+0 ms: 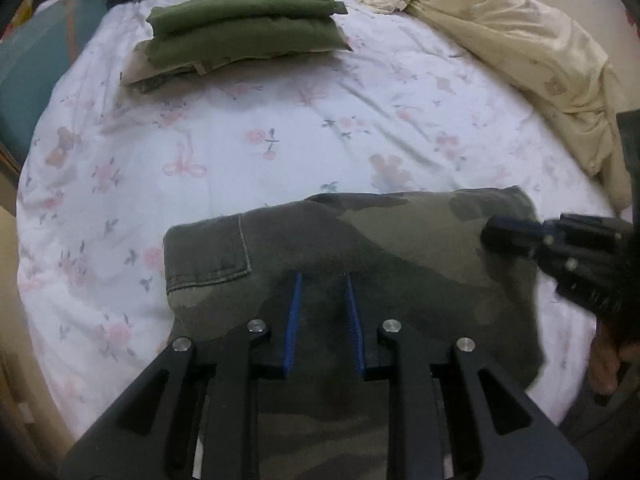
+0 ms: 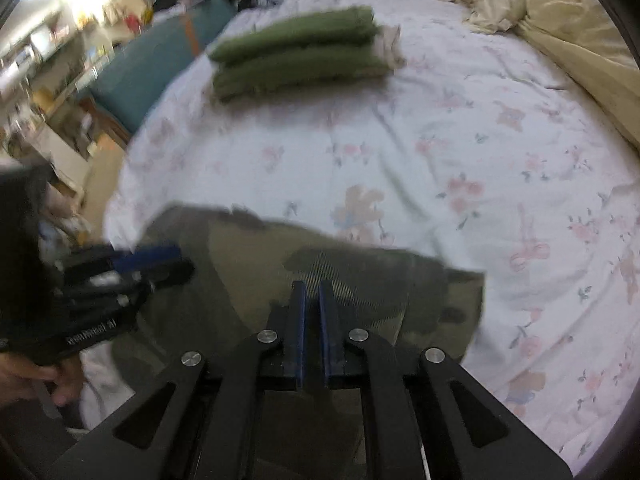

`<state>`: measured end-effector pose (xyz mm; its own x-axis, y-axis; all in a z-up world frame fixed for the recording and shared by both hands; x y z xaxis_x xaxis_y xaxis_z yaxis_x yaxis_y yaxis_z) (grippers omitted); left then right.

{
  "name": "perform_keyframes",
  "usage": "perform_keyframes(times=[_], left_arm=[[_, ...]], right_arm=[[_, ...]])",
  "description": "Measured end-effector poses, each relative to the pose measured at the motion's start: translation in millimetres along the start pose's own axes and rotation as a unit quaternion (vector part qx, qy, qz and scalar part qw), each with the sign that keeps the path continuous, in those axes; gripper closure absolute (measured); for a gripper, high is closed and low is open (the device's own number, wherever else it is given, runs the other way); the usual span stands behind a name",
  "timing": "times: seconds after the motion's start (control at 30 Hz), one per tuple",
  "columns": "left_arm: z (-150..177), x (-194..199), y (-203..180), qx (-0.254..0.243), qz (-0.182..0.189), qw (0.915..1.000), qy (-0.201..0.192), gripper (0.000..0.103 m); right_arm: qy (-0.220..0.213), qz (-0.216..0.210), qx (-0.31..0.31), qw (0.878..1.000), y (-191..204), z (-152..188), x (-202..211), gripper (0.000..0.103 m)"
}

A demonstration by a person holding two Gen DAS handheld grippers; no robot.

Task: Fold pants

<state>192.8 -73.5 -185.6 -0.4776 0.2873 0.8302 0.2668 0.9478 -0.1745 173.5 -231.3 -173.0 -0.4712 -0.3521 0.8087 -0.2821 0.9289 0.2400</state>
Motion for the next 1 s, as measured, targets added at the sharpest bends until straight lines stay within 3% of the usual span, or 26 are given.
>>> perform_keyframes(times=[0.07,0.17,0.33,0.5,0.63,0.7,0.73,0.9,0.97,1.0], left_arm=[[-0.6,-12.0,0.0,-0.005,-0.006,0.9999,0.011,0.083],[-1.5,-25.5,5.7,0.019,0.006,0.9992,0.034,0.083],[-3.3,-38.2,15.2,0.040,0.031,0.9967,0.063,0.083],[-7.8,-13.2,7.0,0.027,0.007,0.9987,0.042,0.083],[-9.0,11.5,42.0,0.092,-0.026,0.9954,-0.002,0.083],[-2.2,0.8,59.7,0.116,-0.043,0.9923,0.010,0.082],[2.0,-9.8,61.9,0.120,-0.033,0.9918,0.026,0.082],[-0.3,-26.1,55.7,0.090,-0.056,0.9935,0.041,0.081],[-2.9,-14.3,59.3,0.113,-0.052,0.9914,0.041,0.080],[-4.2,-9.3,61.7,0.117,-0.051,0.9911,0.037,0.072]], right_arm=[[-0.004,0.021,0.009,1.000,-4.2,1.8,-11.3,0.103],[0.033,0.034,-0.003,0.999,-8.2,2.3,-33.7,0.103],[0.026,0.053,-0.003,0.998,-9.6,2.1,-49.0,0.103],[0.027,-0.010,-0.073,0.997,-20.9,-3.9,-27.1,0.103],[-0.002,0.037,-0.080,0.996,-44.9,-7.5,-7.6,0.099],[0.013,0.055,-0.098,0.994,-56.9,-2.1,-17.2,0.103],[0.016,0.057,-0.104,0.993,-60.7,0.7,-23.8,0.103],[0.032,0.075,-0.091,0.992,-63.0,1.4,-42.1,0.103],[0.042,0.062,-0.092,0.993,-63.4,-1.7,-33.5,0.098],[0.039,0.047,-0.107,0.992,-65.1,-2.4,-23.8,0.098]])
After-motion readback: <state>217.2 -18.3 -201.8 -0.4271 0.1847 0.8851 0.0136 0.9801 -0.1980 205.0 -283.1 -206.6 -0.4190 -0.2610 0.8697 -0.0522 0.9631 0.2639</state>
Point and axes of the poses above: each gripper's, at about its wrist camera, not at the fingertips, and x roughly against the way its jaws point, y to its left, z to its underside, the point moved 6 cm from there along -x, roughly the way its jaws point, and after that the axes turned 7 degrees about -y, right-handed, at the moved point
